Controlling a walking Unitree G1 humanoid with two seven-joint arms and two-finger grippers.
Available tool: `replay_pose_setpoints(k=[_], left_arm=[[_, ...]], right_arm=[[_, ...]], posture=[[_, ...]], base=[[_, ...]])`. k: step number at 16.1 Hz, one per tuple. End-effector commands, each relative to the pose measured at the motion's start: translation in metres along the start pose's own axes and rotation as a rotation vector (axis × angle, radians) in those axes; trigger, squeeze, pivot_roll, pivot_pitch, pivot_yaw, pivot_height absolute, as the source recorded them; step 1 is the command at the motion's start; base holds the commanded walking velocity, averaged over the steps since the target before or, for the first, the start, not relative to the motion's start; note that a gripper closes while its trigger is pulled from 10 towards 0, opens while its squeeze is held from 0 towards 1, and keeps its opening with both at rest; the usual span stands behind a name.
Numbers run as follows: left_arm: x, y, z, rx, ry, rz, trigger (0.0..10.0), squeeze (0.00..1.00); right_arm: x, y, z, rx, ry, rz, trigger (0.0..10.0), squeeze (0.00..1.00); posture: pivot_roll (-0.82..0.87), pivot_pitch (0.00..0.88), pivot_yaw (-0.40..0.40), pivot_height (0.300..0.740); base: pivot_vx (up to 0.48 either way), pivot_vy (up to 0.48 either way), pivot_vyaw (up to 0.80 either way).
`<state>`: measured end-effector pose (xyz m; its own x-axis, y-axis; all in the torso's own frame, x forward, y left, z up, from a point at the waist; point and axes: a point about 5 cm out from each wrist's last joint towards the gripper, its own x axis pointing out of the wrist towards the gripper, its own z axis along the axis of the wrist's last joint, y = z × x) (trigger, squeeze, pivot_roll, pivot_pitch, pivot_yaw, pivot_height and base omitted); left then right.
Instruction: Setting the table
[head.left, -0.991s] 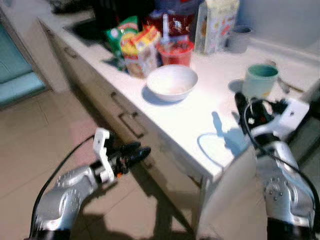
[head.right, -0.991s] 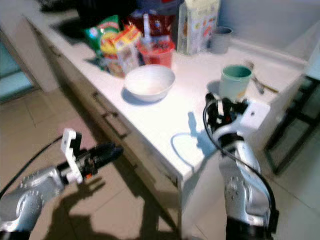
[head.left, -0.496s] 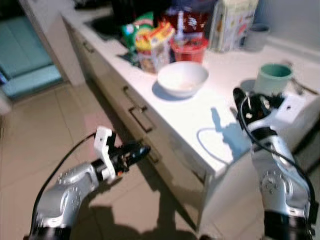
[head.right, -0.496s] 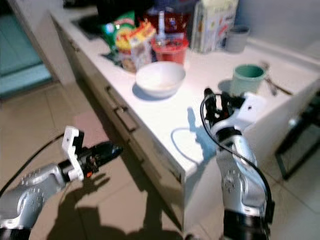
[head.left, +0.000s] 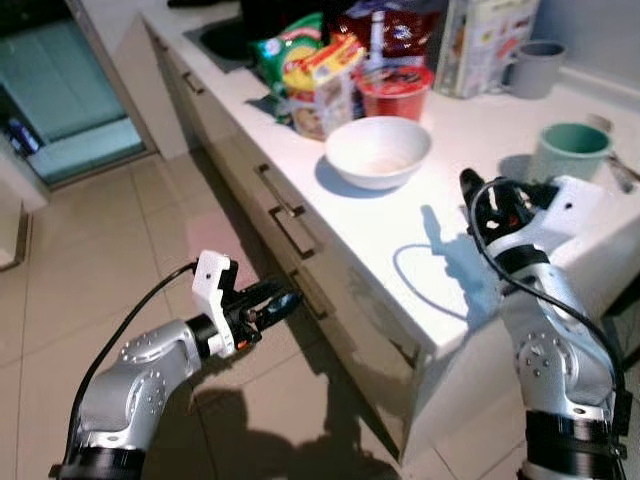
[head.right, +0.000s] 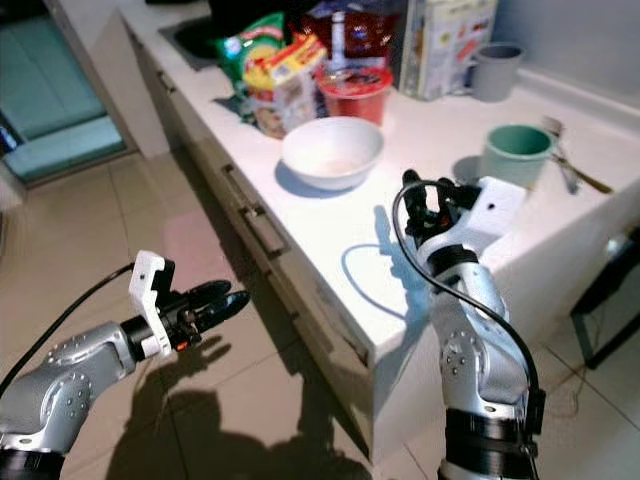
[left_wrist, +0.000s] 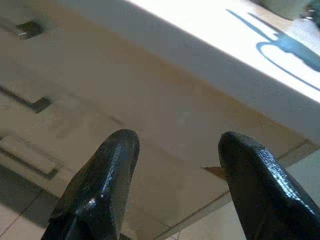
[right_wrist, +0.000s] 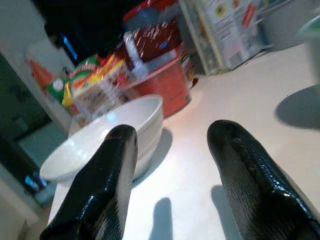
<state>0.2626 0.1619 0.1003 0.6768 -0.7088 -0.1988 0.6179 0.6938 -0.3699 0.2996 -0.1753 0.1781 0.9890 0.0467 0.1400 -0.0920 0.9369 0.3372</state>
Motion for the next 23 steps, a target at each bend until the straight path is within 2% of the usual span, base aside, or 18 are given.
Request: replay_pose_setpoints(k=[1,5,8,9,13,16,23], left_arm=[[0.001,0.004,0.007,0.034,-0.010,0.038,10.0,0.00],[0.005,0.009,0.013,0.049,-0.036,0.080,10.0,0.00],[0.007,0.021,0.023,0.036,-0.136,0.199,10.0,0.00],[0.010,0.024,0.031,0.027,-0.193,0.226,10.0,0.00],[0.028,0.026,0.041,0.002,-0.271,0.249,10.0,0.00],[0.039,0.020,0.038,-0.010,-0.279,0.236,10.0,0.00],[0.047,0.021,0.035,-0.002,-0.272,0.234,10.0,0.00]], right_arm=[[0.001,0.005,-0.007,-0.015,0.024,0.020,10.0,0.00],[0.000,0.007,-0.011,-0.053,0.031,0.035,10.0,0.00],[-0.005,0.007,-0.019,-0.102,0.052,0.047,10.0,0.00],[-0.007,0.007,-0.024,-0.129,0.064,0.053,10.0,0.00],[-0.007,0.005,-0.035,-0.195,0.094,0.074,10.0,0.00],[-0.004,0.004,-0.031,-0.221,0.093,0.089,10.0,0.00],[0.001,0.008,-0.033,-0.242,0.101,0.104,10.0,0.00]], posture=[[0.01,0.000,0.126,0.740],[0.01,0.000,0.121,0.740],[0.01,0.000,0.119,0.740],[0.00,0.000,0.119,0.740],[-0.03,0.000,0.090,0.740],[-0.05,0.000,0.081,0.740],[-0.05,0.000,0.068,0.740]], base=[[0.000,0.000,0.00],[0.000,0.000,0.00],[0.000,0.000,0.00],[0.000,0.000,0.00],[0.000,0.000,0.00],[0.000,0.000,0.00],[0.000,0.000,0.00]])
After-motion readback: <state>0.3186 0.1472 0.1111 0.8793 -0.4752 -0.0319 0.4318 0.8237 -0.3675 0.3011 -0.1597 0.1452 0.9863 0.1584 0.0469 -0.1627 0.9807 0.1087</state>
